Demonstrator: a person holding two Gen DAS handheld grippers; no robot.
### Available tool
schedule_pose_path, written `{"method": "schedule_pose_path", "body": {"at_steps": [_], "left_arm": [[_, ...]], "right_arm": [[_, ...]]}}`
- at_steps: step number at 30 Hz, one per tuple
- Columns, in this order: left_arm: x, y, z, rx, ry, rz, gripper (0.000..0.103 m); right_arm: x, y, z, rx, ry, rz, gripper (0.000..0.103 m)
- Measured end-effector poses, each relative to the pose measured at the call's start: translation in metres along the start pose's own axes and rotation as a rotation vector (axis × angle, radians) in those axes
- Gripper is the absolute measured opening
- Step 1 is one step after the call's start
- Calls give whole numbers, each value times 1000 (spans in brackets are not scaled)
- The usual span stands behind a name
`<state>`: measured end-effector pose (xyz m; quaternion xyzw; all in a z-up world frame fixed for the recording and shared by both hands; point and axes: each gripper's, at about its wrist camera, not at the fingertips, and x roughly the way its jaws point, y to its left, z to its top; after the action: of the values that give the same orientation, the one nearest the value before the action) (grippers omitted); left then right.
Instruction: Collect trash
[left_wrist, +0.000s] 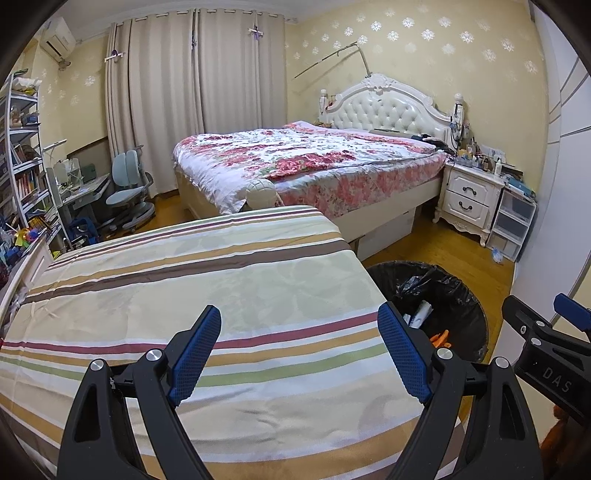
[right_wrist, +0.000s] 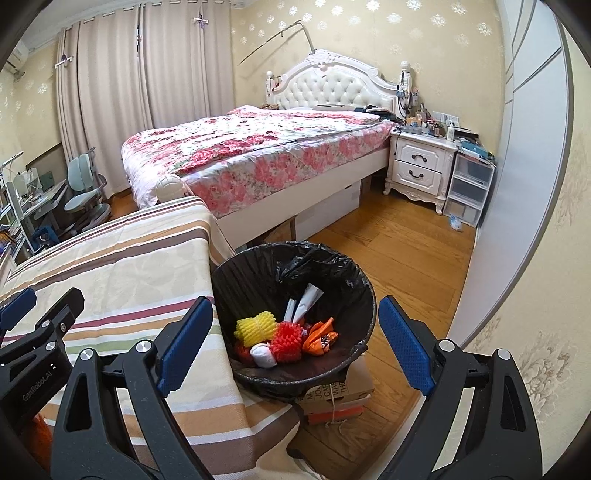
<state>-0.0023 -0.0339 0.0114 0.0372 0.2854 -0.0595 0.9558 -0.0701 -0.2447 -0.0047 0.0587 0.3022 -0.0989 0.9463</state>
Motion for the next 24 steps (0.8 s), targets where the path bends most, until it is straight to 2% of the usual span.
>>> {"method": "schedule_pose_path", "body": {"at_steps": [24], "left_arm": [[-3,0,-1,2,-4,-1,84]], "right_arm": [[0,1,-1,-2,4,-2,89]]}}
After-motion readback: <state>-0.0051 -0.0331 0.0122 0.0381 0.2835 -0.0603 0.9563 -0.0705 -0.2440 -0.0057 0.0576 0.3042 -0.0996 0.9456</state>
